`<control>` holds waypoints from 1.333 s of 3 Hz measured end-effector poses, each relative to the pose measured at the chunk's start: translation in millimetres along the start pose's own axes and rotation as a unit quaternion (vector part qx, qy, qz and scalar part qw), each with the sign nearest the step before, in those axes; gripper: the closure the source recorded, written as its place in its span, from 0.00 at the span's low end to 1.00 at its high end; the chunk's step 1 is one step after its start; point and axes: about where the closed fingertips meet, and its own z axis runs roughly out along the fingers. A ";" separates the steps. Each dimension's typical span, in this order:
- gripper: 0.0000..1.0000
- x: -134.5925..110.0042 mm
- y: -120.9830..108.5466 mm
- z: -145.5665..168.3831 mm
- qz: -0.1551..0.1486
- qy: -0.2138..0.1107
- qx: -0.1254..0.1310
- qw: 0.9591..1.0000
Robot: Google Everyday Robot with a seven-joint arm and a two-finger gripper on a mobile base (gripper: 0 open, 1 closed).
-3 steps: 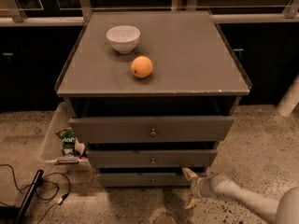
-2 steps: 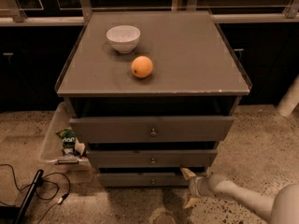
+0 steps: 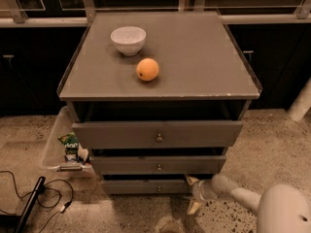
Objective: Open bottom drawer
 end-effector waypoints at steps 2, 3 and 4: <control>0.00 9.2 -15.3 16.8 0.012 -0.007 -0.011 1.000; 0.18 9.2 -15.3 16.8 0.012 -0.007 -0.011 1.000; 0.41 9.2 -15.3 16.8 0.012 -0.007 -0.011 1.000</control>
Offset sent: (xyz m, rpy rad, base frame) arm 0.0328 -0.0026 -0.0184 0.0237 0.0482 -0.0103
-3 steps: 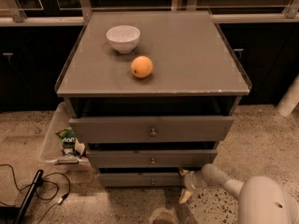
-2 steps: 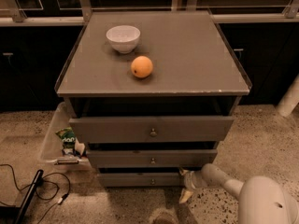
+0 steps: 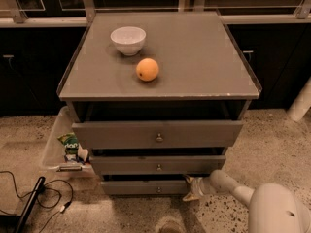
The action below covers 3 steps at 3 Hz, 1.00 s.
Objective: Open bottom drawer
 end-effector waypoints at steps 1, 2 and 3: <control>0.64 -4.4 -2.2 -3.3 -0.003 -0.002 0.001 1.000; 0.87 -6.6 -3.6 -6.7 -0.003 -0.002 0.001 1.000; 0.84 -6.7 -3.6 -6.7 -0.003 -0.003 0.001 1.000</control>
Offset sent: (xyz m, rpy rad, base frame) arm -0.0367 0.0012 0.0506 0.1331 -0.0564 0.1465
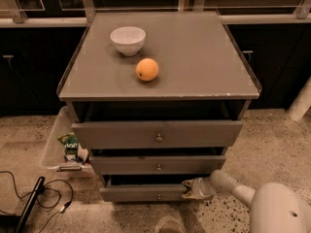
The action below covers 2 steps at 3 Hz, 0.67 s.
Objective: Open bottom drawer
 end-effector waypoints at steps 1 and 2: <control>0.61 0.0 0.0 0.0 0.000 0.000 0.000 1.000; 0.38 0.8 2.0 0.5 0.002 -0.013 -0.006 1.000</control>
Offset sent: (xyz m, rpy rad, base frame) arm -0.0045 -0.0072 -0.0088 0.1042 0.0500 0.0403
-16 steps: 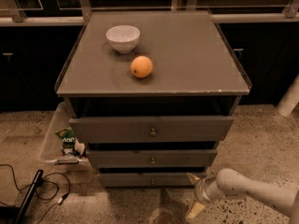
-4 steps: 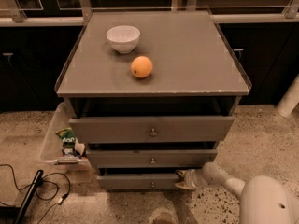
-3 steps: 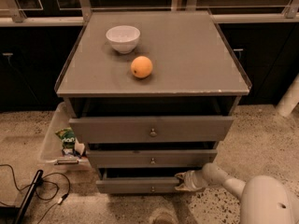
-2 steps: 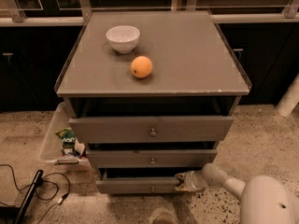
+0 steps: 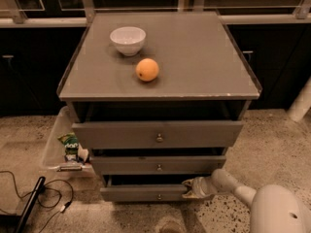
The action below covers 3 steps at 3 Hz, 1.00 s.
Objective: Open bottom drawer
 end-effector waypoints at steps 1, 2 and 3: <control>0.15 6.6 15.8 -3.6 0.016 -0.023 0.000 1.000; 0.24 5.8 15.5 -4.2 0.016 -0.023 0.000 1.000; 0.48 6.2 33.7 -11.8 0.015 -0.032 -0.001 0.999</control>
Offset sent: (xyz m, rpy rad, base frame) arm -0.1177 -0.0416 -0.0099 0.1804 0.0474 0.0206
